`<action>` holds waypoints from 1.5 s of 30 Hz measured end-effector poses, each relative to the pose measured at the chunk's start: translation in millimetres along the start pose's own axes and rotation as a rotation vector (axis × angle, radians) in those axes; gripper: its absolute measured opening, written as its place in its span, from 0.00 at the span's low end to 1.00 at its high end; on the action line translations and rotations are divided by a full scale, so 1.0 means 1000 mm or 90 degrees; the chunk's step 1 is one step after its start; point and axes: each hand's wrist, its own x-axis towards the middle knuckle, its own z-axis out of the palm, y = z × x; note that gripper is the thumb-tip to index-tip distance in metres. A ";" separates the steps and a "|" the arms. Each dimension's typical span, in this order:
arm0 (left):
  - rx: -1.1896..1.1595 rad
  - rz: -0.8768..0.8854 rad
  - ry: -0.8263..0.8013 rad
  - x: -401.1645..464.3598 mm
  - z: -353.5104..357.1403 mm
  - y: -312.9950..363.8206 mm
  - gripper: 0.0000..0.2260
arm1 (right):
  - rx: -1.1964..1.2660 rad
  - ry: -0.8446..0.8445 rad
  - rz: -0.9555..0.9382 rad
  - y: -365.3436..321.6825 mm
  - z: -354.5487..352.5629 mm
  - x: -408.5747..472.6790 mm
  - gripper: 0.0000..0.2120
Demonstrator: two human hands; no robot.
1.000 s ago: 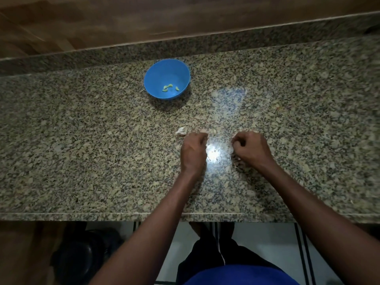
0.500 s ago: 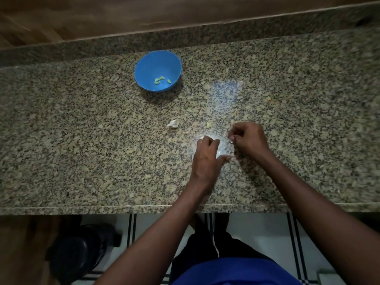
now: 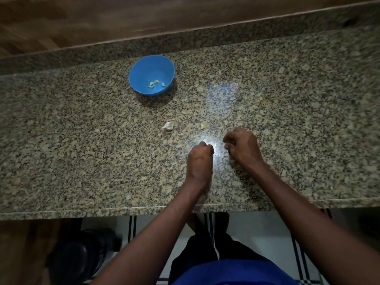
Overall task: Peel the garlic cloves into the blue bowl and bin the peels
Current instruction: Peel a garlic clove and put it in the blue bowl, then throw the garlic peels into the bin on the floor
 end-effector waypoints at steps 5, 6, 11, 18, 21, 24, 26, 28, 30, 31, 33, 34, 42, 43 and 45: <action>0.007 -0.026 0.000 0.002 -0.005 -0.007 0.10 | -0.042 0.023 -0.010 -0.005 0.001 0.004 0.09; 0.005 -0.028 -0.004 0.000 -0.005 -0.006 0.10 | -0.046 0.019 0.002 -0.007 0.001 0.004 0.09; -0.030 -0.034 -0.008 -0.014 -0.011 -0.005 0.10 | -0.096 0.007 0.056 -0.024 0.008 0.001 0.04; -0.325 -0.310 0.020 -0.022 -0.050 -0.031 0.04 | 0.200 -0.106 0.227 -0.051 0.011 0.002 0.02; -0.607 -0.496 0.057 -0.033 -0.080 -0.063 0.06 | 0.511 -0.207 0.310 -0.085 0.022 -0.008 0.05; -0.838 -0.552 0.112 -0.049 -0.115 -0.096 0.04 | 0.663 -0.283 0.304 -0.136 0.037 -0.017 0.02; -0.926 -0.539 0.166 -0.065 -0.138 -0.117 0.04 | 0.696 -0.333 0.285 -0.171 0.050 -0.024 0.03; -0.992 -0.526 0.220 -0.084 -0.161 -0.139 0.05 | 0.711 -0.377 0.271 -0.205 0.067 -0.034 0.03; -1.041 -0.521 0.279 -0.110 -0.184 -0.167 0.05 | 0.711 -0.433 0.253 -0.244 0.089 -0.047 0.03; -1.060 -0.519 0.308 -0.123 -0.194 -0.180 0.05 | 0.710 -0.464 0.243 -0.263 0.100 -0.056 0.04; -1.087 -0.512 0.367 -0.157 -0.214 -0.210 0.06 | 0.707 -0.526 0.223 -0.303 0.129 -0.077 0.04; -1.094 -0.509 0.394 -0.175 -0.224 -0.226 0.06 | 0.710 -0.557 0.214 -0.324 0.146 -0.090 0.04; -1.116 -0.532 0.568 -0.359 -0.294 -0.404 0.06 | 0.591 -0.693 0.196 -0.496 0.314 -0.232 0.11; -1.118 -0.543 0.584 -0.381 -0.300 -0.428 0.06 | 0.570 -0.703 0.196 -0.515 0.338 -0.251 0.11; -1.127 -0.564 0.622 -0.421 -0.310 -0.473 0.06 | 0.542 -0.730 0.188 -0.550 0.382 -0.287 0.10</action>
